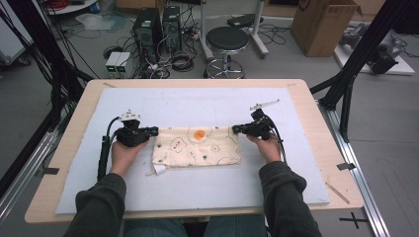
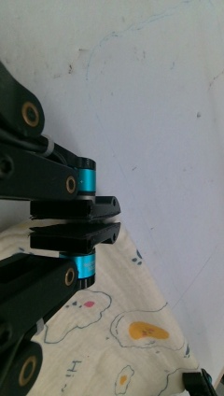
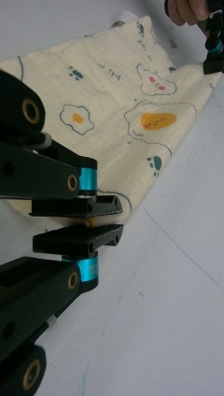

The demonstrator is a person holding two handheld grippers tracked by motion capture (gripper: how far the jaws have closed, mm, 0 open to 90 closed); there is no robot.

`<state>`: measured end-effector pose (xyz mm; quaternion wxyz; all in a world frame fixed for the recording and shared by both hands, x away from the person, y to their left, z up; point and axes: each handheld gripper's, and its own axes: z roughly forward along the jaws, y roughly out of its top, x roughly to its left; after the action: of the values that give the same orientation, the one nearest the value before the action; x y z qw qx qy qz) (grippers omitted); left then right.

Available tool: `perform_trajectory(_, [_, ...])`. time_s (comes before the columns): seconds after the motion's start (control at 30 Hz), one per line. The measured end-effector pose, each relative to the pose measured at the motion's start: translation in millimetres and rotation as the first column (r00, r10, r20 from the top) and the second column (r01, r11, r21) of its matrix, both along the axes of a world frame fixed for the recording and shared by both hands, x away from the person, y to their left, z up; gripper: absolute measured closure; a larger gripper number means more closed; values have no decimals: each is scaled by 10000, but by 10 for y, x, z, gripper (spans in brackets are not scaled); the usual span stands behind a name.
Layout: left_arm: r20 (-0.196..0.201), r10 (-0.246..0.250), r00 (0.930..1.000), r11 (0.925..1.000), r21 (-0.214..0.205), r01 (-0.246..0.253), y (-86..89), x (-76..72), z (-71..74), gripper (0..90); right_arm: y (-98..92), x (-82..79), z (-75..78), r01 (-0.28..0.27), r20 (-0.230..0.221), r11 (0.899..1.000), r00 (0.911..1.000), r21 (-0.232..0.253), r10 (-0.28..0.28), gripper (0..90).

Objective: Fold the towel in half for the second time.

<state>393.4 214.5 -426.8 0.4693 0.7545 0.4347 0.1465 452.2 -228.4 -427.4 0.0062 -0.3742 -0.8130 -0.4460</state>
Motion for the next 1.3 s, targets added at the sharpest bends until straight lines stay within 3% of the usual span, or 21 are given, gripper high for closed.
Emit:
perform_trajectory(0.3, [219,-155,9996,9999,66,154,31,-74,57,852,-11,-55,54,-227,219,9995,9995,204,222,837])
perform_trajectory(0.4, [175,-106,9998,9994,-320,112,64,-101,47,852,-6,-83,87,-396,339,9991,9987,129,392,837])
perform_trajectory(0.93, [365,-491,9981,9988,-32,493,71,-281,57,849,9,-235,215,-1087,752,9941,9913,46,1081,832])
perform_trajectory(1.3, [395,-836,9957,9965,-61,839,75,-406,33,843,-13,-334,166,-1498,588,9887,9870,12,1494,825])
